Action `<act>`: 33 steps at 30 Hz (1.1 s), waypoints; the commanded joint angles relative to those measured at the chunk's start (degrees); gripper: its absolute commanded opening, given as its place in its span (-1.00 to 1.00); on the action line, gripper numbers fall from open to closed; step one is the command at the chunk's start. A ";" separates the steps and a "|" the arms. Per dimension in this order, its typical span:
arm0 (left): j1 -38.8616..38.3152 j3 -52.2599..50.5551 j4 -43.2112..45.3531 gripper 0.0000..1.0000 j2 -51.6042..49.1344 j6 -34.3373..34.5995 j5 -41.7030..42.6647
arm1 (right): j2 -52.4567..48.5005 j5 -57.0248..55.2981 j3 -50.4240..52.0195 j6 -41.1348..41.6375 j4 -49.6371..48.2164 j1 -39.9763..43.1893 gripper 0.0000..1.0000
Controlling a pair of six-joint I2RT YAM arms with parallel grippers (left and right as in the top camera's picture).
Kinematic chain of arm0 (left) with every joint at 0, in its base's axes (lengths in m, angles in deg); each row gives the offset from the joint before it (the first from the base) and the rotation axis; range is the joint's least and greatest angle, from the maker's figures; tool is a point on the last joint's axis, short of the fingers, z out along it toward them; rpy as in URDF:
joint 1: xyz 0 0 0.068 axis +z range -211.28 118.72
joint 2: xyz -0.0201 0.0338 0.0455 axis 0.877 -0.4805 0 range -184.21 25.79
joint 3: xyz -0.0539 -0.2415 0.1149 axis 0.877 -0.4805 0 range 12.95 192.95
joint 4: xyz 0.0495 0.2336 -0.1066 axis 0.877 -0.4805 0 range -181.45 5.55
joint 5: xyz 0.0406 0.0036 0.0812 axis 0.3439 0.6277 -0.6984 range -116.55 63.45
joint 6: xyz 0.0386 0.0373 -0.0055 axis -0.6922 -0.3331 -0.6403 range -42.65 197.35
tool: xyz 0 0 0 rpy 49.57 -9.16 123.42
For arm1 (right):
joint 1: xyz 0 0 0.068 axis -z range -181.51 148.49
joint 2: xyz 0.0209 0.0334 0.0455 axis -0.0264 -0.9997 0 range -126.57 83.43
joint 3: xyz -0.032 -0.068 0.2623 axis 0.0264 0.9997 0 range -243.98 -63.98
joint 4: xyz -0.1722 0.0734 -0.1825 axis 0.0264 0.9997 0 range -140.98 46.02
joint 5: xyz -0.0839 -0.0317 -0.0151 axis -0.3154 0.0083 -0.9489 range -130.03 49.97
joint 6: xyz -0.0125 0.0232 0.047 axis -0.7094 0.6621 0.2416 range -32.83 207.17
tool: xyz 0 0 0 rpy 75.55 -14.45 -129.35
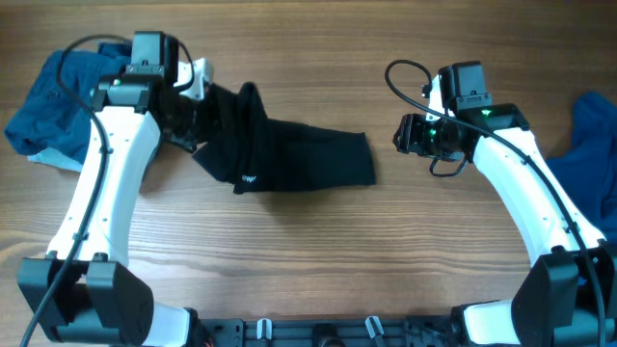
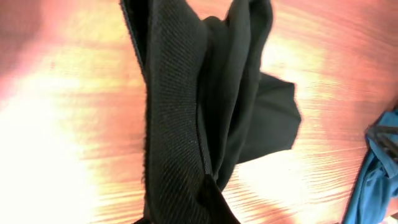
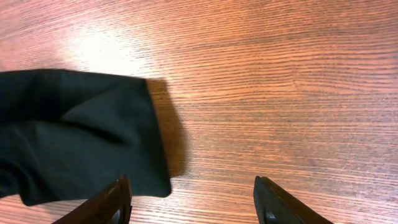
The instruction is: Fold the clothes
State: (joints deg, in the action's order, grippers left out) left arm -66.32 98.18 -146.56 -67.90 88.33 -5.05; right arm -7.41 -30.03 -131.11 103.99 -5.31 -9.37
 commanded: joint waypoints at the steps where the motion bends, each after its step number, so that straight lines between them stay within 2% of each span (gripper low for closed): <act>1: -6.38 2.38 0.61 -0.92 -0.20 1.57 -4.20 | 1.44 -0.59 -0.13 1.25 -0.20 0.24 0.29; 6: -15.76 2.38 5.11 -0.92 -2.75 5.05 -4.87 | 1.36 -0.63 -0.11 2.69 0.00 0.22 0.31; 8: -17.97 2.38 7.17 -0.92 -3.48 6.25 -5.25 | 1.14 -1.11 0.00 4.09 0.04 0.22 0.33; 10: -20.55 2.38 8.57 -0.92 -4.79 7.56 -6.43 | 0.33 -2.75 0.22 6.99 0.07 0.22 0.43; 13: -22.91 2.36 9.29 -0.92 -7.72 7.56 -6.38 | -2.36 -2.97 0.22 8.90 0.09 0.22 0.42; 19: -28.37 2.32 20.09 -0.92 -16.15 13.40 -6.29 | -8.15 -2.99 0.22 10.34 0.20 0.22 0.38; 22: -31.23 2.32 25.49 -0.74 -20.41 17.00 -6.36 | -9.09 -2.97 0.22 10.34 -0.09 0.22 0.38; 24: -32.68 2.32 26.86 -0.42 -22.47 17.92 -6.34 | -9.09 -2.99 0.22 10.29 0.04 0.22 0.38; 25: -33.44 2.32 26.95 -0.32 -23.37 18.01 -6.36 | -9.09 -2.99 0.22 10.25 0.04 0.22 0.38; 26: -33.90 2.32 26.97 -0.07 -23.58 18.01 -6.36 | -9.09 -2.99 0.22 10.16 0.07 0.22 0.38; 27: -34.21 2.32 27.10 0.04 -23.65 18.03 -6.32 | -9.09 -2.99 0.22 10.19 0.17 0.22 0.38; 29: -34.49 2.73 27.45 0.11 -22.80 18.01 -5.92 | -9.09 -2.99 0.22 10.19 0.17 0.22 0.38; 33: -34.01 3.19 25.53 0.07 -17.97 17.97 -5.97 | -9.09 -3.02 0.22 10.14 0.28 0.22 0.38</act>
State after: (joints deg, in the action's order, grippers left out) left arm -100.87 99.96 -120.09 -91.04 105.58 -11.28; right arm -15.85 -32.19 -131.07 113.32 -5.13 -9.37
